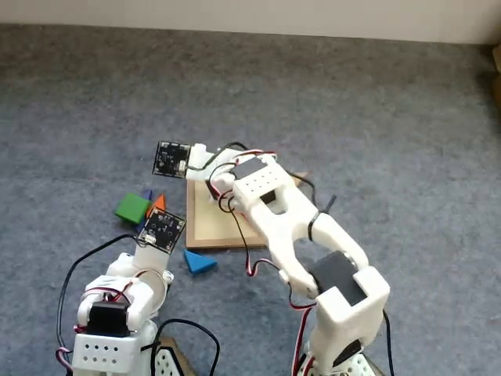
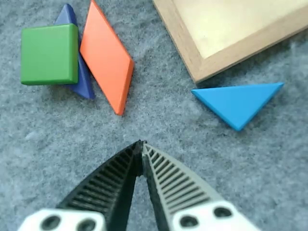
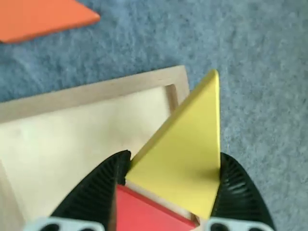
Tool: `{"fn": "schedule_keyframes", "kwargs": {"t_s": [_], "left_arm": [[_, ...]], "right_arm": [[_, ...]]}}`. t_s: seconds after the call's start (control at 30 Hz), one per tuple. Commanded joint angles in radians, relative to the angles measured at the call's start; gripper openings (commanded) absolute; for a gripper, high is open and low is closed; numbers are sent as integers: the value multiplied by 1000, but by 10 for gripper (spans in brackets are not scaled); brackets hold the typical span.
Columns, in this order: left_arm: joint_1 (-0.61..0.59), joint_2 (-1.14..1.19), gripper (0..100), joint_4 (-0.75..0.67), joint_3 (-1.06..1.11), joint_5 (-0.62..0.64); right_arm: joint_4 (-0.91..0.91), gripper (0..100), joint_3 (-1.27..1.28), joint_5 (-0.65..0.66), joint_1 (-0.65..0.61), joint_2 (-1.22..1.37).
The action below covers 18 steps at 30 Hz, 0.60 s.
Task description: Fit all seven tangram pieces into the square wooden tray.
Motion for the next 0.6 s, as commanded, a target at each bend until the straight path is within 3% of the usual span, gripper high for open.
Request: {"fn": "schedule_keyframes", "kwargs": {"t_s": [0.0,0.23,0.43,0.57], "left_arm": [[-4,-31,7,5,19,8],[-4,-31,7,5,19,8],[-4,-31,7,5,19,8],[-4,-31,7,5,19,8]], "right_arm": [[-22,145,-16,17,-15,-22],[-16,150,-7,15,-15,-22],[62,293,-7,11,-18,-24],[145,307,-8,11,-30,-28]]}}
